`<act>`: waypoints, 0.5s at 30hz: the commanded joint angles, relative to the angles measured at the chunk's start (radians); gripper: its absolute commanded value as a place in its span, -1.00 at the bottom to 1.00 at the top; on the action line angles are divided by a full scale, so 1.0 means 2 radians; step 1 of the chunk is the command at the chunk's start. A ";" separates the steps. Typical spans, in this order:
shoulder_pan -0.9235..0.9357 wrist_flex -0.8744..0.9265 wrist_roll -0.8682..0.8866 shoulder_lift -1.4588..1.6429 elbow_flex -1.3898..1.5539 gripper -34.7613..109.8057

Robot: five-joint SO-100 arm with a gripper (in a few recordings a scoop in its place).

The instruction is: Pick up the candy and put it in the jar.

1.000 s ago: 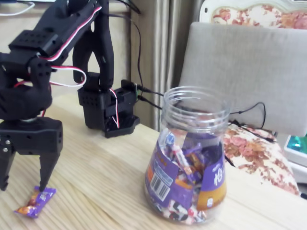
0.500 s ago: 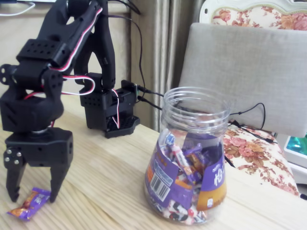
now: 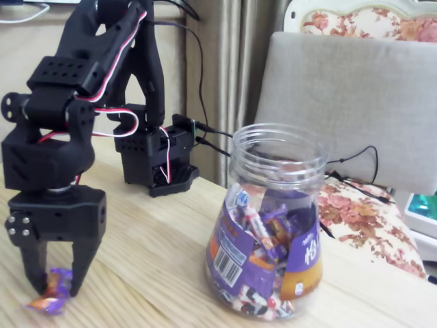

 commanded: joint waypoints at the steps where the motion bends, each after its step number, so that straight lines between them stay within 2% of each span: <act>1: -0.011 -0.001 0.002 0.022 -0.006 -0.51; 10: -0.012 0.048 -0.021 0.109 0.004 -0.51; 15: -0.021 0.121 -0.116 0.205 -0.032 -0.51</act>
